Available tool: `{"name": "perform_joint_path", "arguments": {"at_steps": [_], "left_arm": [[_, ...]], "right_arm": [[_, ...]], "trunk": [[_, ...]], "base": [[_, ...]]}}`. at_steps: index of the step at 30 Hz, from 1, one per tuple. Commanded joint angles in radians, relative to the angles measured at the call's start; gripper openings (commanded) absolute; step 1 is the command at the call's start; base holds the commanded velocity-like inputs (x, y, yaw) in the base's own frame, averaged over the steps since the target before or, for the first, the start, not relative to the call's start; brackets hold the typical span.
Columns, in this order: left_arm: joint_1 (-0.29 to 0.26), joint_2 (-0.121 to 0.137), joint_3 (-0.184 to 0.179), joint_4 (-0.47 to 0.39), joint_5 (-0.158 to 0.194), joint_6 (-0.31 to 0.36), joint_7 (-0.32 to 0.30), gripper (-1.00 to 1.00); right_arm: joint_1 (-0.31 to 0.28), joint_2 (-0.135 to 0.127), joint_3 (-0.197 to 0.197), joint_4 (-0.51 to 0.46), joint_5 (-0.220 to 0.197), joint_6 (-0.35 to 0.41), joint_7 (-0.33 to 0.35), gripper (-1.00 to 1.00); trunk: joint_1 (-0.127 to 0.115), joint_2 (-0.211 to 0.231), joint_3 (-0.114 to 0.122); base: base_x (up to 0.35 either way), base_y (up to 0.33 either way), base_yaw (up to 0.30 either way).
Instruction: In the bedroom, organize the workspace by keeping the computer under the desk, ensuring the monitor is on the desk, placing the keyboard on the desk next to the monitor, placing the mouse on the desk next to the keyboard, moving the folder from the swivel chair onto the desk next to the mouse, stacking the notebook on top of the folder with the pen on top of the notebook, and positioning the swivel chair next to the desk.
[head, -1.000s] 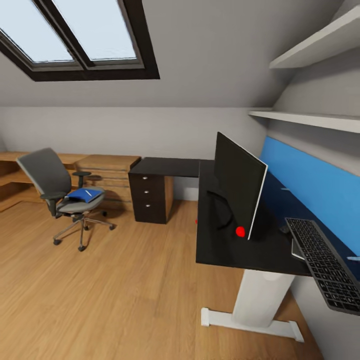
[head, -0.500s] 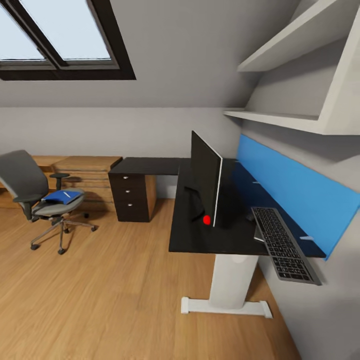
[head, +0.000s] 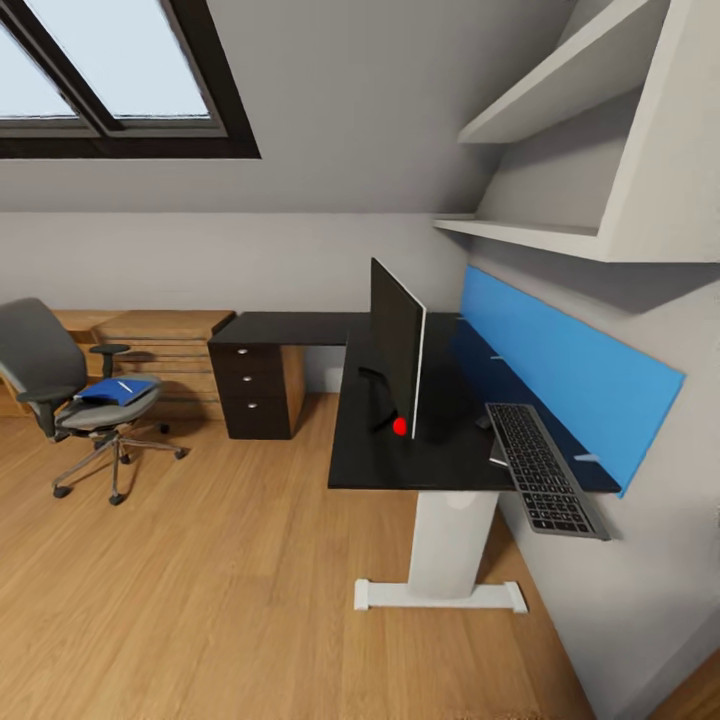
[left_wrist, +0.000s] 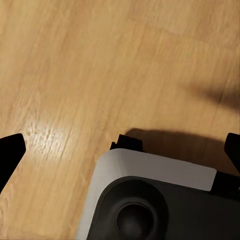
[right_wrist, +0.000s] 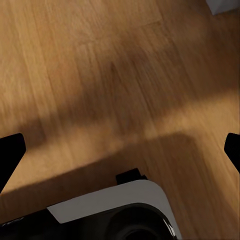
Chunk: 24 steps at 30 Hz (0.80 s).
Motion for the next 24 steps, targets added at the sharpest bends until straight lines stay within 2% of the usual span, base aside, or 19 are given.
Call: {"name": "perform_joint_path", "arguments": {"at_steps": [1, 17, 22, 24], "left_arm": [[0.0, 0.0, -0.002, 0.001, 0.007, -0.003, -0.003, 1.0], [-0.001, 0.0, -0.002, 0.001, 0.006, -0.003, -0.003, 1.0], [-0.001, 0.0, -0.002, 0.001, 0.007, -0.006, -0.003, 1.0], [-0.001, -0.001, -0.002, 0.001, 0.007, -0.006, -0.001, 1.0]], "right_arm": [[-0.001, 0.0, -0.008, 0.002, 0.002, -0.004, 0.002, 1.0], [-0.001, 0.0, -0.007, 0.002, 0.002, -0.004, 0.002, 1.0], [-0.001, 0.001, -0.003, -0.014, 0.002, -0.003, 0.002, 1.0], [-0.001, 0.003, -0.003, -0.054, 0.002, -0.004, 0.002, 1.0]], "trunk": [[0.0, -0.001, -0.001], [0.0, -0.001, -0.002], [0.0, -0.001, -0.002], [0.0, -0.001, -0.002]], "base": [[-0.088, 0.0, -0.054], [-0.287, 0.0, -0.008], [-0.079, 0.0, 0.0], [-0.01, 0.0, 0.0]]}}
